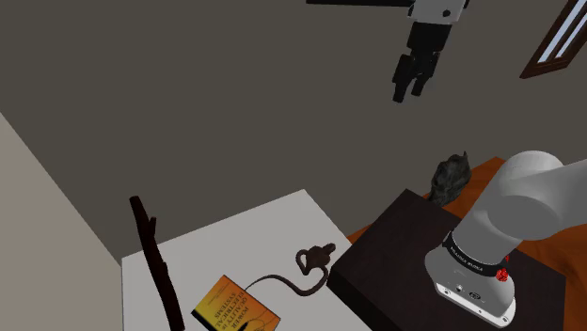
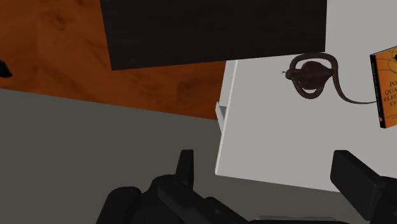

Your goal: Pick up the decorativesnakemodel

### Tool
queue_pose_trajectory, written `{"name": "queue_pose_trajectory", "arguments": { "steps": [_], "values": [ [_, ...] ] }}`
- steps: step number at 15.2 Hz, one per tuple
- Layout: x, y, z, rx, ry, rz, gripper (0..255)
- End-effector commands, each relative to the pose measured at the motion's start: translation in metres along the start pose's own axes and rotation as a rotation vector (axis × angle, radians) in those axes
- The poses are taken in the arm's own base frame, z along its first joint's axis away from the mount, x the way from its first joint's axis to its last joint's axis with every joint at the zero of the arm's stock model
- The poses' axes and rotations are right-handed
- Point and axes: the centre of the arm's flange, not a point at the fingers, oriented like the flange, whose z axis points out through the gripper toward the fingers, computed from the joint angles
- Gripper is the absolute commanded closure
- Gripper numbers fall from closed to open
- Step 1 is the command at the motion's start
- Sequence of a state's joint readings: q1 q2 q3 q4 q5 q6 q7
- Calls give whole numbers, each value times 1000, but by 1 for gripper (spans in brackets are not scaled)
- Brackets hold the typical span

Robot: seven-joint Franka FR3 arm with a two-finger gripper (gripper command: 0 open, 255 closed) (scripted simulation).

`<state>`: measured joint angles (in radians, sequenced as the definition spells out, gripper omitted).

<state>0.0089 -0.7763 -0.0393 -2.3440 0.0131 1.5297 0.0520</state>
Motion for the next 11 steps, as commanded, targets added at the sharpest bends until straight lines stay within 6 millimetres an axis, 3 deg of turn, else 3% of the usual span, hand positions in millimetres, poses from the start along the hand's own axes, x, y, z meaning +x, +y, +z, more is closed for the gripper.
{"name": "queue_pose_trajectory", "arguments": {
  "steps": [1,11],
  "values": [
    [0,0,0,0,0,0,0],
    [13,-75,109,-12,6,-58,0]
  ]
}}
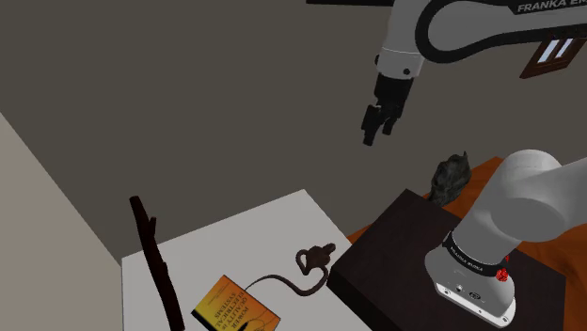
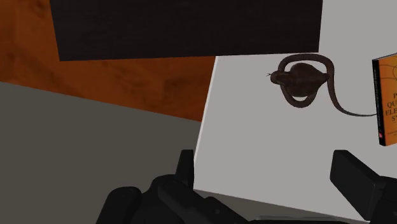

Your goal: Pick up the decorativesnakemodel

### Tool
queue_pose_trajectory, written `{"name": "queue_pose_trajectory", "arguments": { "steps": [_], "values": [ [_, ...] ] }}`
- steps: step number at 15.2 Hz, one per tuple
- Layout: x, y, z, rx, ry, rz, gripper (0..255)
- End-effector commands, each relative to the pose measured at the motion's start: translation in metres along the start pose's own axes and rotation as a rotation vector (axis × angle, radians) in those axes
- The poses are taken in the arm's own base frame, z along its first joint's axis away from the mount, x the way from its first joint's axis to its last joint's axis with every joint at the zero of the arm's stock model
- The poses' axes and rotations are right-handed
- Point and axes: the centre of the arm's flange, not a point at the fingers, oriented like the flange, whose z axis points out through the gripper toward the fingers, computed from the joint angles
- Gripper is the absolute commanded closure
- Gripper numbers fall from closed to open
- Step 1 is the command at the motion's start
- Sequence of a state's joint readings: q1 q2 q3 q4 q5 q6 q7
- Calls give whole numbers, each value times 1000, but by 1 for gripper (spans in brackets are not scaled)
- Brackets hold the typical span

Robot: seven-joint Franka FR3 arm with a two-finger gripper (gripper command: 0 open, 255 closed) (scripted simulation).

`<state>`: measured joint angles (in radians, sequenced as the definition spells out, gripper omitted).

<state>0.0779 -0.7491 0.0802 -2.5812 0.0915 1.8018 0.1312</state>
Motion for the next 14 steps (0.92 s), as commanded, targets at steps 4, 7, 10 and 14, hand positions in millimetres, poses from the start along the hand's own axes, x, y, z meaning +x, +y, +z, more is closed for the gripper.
{"name": "queue_pose_trajectory", "arguments": {
  "steps": [4,7,10,14],
  "values": [
    [7,-36,51,-5,6,-29,0],
    [11,-59,84,-9,8,-46,0],
    [15,-81,117,-12,10,-63,0],
    [19,-111,161,-17,13,-86,0]
  ]
}}
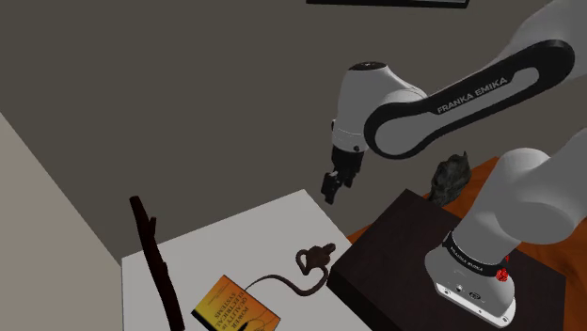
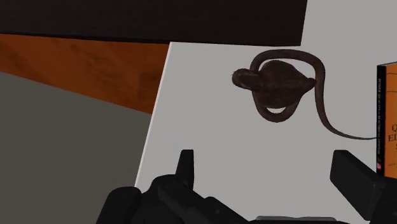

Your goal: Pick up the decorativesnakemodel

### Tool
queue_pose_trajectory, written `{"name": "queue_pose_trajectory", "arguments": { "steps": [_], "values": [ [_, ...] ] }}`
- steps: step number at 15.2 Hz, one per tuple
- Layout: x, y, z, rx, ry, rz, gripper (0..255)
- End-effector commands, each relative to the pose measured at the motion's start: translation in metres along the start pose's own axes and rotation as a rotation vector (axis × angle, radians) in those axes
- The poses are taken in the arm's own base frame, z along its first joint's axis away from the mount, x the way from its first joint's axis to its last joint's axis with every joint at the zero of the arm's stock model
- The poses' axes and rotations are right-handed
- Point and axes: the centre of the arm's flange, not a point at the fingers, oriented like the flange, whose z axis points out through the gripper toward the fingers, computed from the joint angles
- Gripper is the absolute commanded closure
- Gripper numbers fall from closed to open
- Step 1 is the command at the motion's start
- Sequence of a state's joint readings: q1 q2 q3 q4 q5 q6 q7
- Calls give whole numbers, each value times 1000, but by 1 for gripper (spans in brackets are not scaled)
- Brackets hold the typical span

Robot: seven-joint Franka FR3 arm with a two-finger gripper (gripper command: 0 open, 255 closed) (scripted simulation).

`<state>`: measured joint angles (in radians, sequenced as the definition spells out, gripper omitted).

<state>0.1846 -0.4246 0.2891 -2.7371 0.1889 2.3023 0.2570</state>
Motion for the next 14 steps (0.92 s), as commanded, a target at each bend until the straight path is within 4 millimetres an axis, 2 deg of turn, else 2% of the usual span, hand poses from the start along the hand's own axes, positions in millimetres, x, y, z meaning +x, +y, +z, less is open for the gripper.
{"name": "queue_pose_trajectory", "arguments": {
  "steps": [1,14],
  "values": [
    [3,-17,21,-1,3,-12,0],
    [18,-114,163,-16,12,-87,0]
  ]
}}
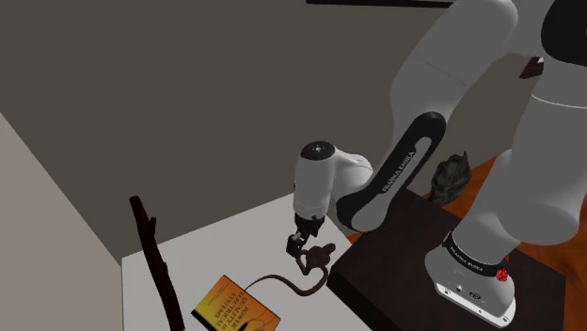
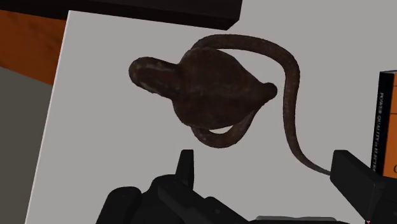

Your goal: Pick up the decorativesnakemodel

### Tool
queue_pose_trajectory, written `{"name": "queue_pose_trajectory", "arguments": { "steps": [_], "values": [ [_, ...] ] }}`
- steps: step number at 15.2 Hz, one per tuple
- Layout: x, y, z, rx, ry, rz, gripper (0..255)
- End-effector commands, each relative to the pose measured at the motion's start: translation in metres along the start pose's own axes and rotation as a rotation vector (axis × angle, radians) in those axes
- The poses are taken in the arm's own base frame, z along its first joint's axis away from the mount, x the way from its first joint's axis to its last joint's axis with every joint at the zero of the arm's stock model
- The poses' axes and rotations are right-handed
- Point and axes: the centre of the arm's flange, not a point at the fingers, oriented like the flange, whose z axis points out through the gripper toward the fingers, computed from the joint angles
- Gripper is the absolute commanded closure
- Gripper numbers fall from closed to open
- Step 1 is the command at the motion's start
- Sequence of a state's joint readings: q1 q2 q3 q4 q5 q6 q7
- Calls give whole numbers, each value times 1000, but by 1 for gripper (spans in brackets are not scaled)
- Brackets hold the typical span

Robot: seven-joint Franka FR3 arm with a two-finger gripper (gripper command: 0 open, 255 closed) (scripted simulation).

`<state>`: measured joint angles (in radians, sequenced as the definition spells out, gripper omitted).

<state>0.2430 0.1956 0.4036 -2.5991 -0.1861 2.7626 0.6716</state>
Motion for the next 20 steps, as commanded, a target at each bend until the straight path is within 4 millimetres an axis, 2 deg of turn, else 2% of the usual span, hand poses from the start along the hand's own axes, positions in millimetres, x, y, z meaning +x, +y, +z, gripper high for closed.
{"name": "queue_pose_trajectory", "arguments": {
  "steps": [1,8,15,17,18,20],
  "values": [
    [2,-15,21,-3,2,-14,0],
    [11,-65,94,-10,6,-52,0],
    [11,-65,131,-10,6,-52,0],
    [11,-65,134,-10,6,-52,0],
    [13,-66,134,-10,7,-52,255],
    [13,-67,135,-10,7,-52,255]
  ]
}}
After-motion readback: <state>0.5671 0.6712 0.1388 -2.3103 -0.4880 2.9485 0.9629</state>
